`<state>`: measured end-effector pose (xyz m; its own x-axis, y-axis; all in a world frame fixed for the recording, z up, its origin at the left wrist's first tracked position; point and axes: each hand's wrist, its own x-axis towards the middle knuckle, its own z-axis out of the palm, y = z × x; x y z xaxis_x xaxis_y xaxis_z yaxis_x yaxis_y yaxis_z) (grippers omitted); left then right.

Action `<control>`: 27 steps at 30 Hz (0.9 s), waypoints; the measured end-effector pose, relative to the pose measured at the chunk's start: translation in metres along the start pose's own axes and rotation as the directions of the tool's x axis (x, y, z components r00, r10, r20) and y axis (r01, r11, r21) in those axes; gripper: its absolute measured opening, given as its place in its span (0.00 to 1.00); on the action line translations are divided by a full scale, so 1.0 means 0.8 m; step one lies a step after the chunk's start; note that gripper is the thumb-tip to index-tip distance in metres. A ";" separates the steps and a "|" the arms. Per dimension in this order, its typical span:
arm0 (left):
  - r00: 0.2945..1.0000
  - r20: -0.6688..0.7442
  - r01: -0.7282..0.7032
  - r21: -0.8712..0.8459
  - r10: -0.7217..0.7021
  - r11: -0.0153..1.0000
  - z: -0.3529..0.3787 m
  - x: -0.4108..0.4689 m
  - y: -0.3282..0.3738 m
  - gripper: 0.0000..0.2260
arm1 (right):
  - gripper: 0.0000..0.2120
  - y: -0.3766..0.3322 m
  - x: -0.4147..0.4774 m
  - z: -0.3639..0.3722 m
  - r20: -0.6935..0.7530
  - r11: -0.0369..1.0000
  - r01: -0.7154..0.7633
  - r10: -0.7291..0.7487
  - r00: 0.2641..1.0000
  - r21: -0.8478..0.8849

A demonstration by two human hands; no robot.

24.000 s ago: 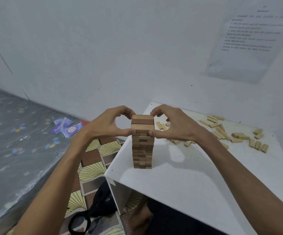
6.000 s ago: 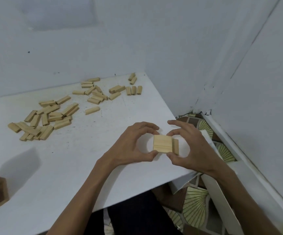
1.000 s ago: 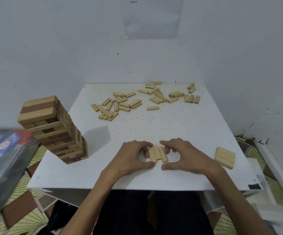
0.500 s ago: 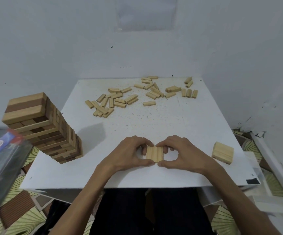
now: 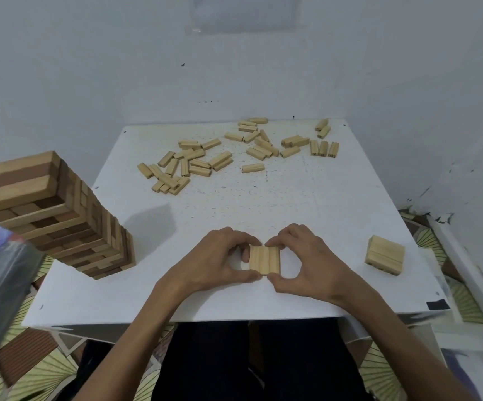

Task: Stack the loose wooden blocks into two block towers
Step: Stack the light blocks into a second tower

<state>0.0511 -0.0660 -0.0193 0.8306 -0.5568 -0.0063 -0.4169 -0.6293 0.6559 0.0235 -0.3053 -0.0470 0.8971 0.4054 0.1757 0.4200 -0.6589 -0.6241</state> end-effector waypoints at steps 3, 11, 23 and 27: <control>0.998 -0.055 -0.042 0.010 0.042 0.999 0.008 -0.001 -0.002 0.20 | 0.24 -0.006 -0.002 0.002 -0.030 1.000 -0.013 0.012 0.999 -0.015; 0.975 -0.186 -0.114 0.032 0.118 0.993 0.017 0.007 -0.002 0.24 | 0.26 -0.011 -0.013 -0.019 -0.097 0.995 -0.005 -0.005 0.995 -0.102; 0.948 -0.050 -0.318 -0.073 0.315 0.945 0.048 0.088 0.067 0.24 | 0.26 0.028 -0.060 -0.097 -0.174 0.972 -0.037 -0.004 0.985 -0.231; 0.926 0.001 -0.376 -0.101 0.378 0.921 0.072 0.128 0.093 0.24 | 0.26 0.056 -0.085 -0.123 -0.228 0.976 -0.112 0.068 0.971 -0.189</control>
<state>0.0838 -0.2009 -0.0148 0.6109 -0.7539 0.2418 -0.6591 -0.3151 0.6828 -0.0053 -0.4248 -0.0122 0.9311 0.2047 0.3020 0.3350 -0.8078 -0.4850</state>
